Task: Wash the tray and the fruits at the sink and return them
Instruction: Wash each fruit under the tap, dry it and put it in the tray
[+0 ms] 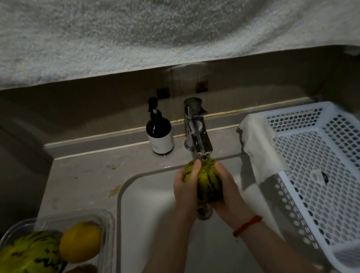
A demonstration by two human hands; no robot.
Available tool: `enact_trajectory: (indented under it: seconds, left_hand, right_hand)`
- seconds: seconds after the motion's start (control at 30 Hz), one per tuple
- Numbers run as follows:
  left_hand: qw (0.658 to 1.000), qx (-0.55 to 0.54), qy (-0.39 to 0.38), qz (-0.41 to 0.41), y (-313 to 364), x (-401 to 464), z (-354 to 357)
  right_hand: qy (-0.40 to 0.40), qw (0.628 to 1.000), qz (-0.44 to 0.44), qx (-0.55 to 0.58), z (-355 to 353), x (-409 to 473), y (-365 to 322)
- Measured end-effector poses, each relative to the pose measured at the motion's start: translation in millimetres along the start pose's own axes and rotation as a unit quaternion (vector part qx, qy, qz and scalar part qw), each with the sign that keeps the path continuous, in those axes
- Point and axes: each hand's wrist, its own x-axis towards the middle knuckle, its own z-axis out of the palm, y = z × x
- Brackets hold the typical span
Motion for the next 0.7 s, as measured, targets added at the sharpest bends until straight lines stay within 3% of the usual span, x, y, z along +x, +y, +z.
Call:
enact_trajectory:
  seconds: [0.13,0.2,0.3,0.47,0.57,0.7]
  left_hand:
    - [0.988,-0.125,-0.055,-0.065,2.3,-6.8,1.1]
    - [0.994,-0.089,-0.028,-0.066,2.0,-5.1,-2.0]
    - [1.000,0.010,-0.003,0.009,-1.6,1.5,-6.7]
    - [0.992,0.092,-0.060,0.056,3.1,12.4,-11.3]
    - [0.992,0.092,-0.076,0.038,5.1,17.7,-13.4]
    - [0.995,0.057,-0.077,0.008,0.7,20.1,-8.9]
  right_hand:
    - [0.012,0.994,-0.092,-0.064,0.4,-9.6,10.3]
    - [0.022,0.984,-0.124,-0.126,-5.3,-8.6,9.6]
    - [0.022,0.970,-0.146,-0.193,-9.1,-0.4,-4.1]
    - [-0.011,0.969,-0.046,-0.243,3.9,14.2,-30.6]
    - [0.022,0.965,0.038,-0.259,11.0,14.0,-33.8]
    - [0.110,0.936,-0.114,-0.314,13.3,15.4,-22.8]
